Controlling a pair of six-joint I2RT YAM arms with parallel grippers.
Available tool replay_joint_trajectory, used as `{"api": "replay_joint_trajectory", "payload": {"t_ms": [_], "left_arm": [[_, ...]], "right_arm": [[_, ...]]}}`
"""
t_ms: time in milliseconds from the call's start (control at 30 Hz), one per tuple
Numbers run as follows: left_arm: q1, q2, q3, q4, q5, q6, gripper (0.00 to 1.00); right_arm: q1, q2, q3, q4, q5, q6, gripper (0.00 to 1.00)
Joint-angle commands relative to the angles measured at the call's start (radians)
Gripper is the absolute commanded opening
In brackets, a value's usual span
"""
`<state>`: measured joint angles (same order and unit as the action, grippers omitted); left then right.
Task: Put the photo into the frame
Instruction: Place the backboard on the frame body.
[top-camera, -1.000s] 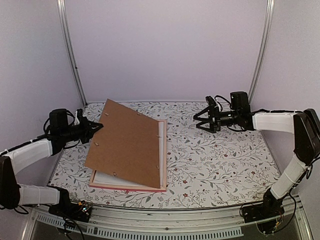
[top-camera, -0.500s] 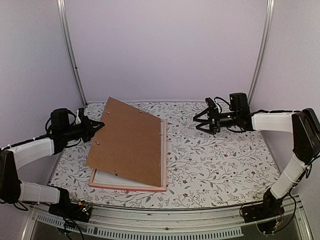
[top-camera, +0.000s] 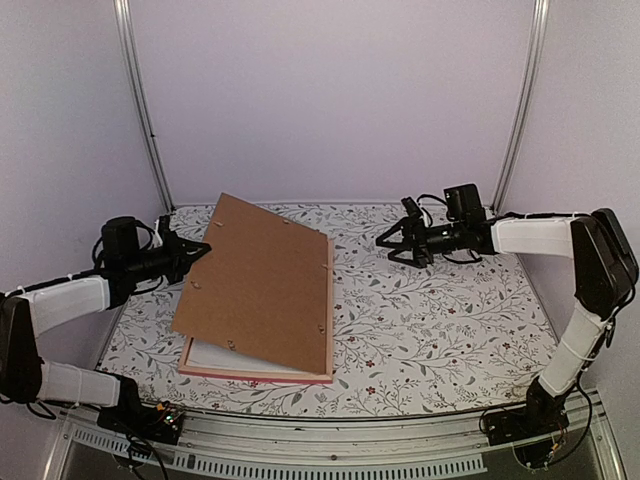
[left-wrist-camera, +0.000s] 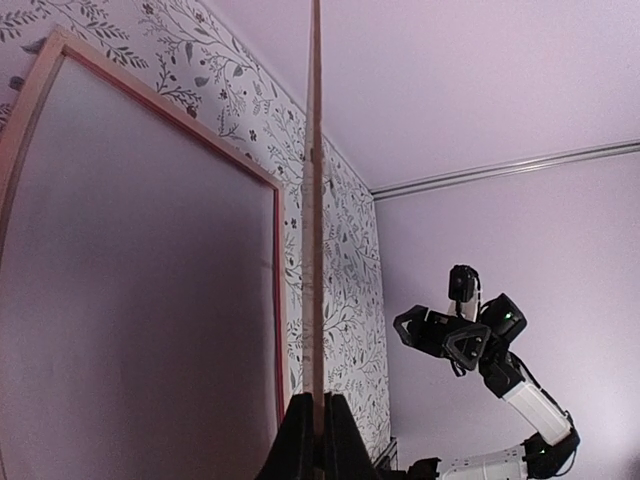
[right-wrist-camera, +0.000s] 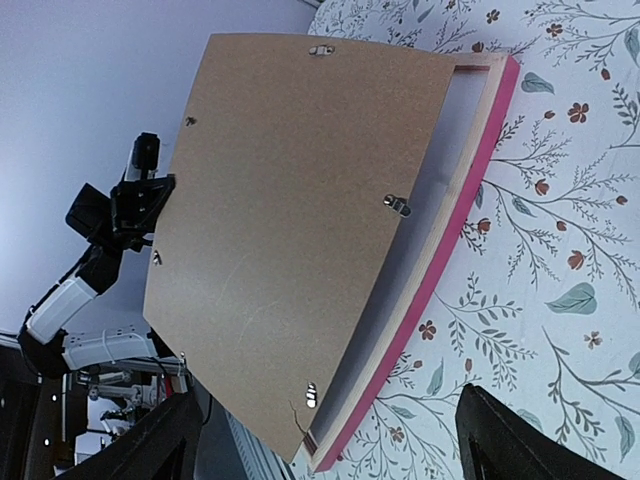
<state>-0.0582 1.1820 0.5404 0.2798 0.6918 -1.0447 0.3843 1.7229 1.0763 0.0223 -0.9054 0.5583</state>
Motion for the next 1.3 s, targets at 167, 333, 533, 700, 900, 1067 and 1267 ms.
{"api": "replay_joint_trajectory", "payload": {"t_ms": [167, 333, 533, 700, 900, 1067, 1267], "left_arm": [[-0.008, -0.005, -0.003, 0.104, 0.035, -0.021, 0.00], [-0.014, -0.001, -0.004, 0.108, 0.034, -0.024, 0.00], [-0.025, 0.001, -0.010, 0.113, 0.032, -0.025, 0.00], [-0.034, -0.001, -0.013, 0.117, 0.028, -0.028, 0.00], [-0.044, -0.002, -0.016, 0.120, 0.024, -0.030, 0.00], [-0.046, -0.001, -0.019, 0.123, 0.020, -0.029, 0.00], [-0.048, 0.009, -0.016, 0.130, 0.016, -0.028, 0.00]], "right_arm": [[0.134, 0.207, 0.280, -0.199, 0.158, -0.180, 0.95], [0.188, 0.334, 0.421, -0.255, 0.186, -0.221, 0.95], [0.235, 0.437, 0.541, -0.306, 0.227, -0.254, 0.95], [0.256, 0.490, 0.606, -0.343, 0.292, -0.268, 0.95], [0.276, 0.538, 0.675, -0.388, 0.359, -0.288, 0.95], [0.291, 0.552, 0.692, -0.398, 0.368, -0.290, 0.95], [0.314, 0.536, 0.692, -0.434, 0.427, -0.290, 0.94]]}}
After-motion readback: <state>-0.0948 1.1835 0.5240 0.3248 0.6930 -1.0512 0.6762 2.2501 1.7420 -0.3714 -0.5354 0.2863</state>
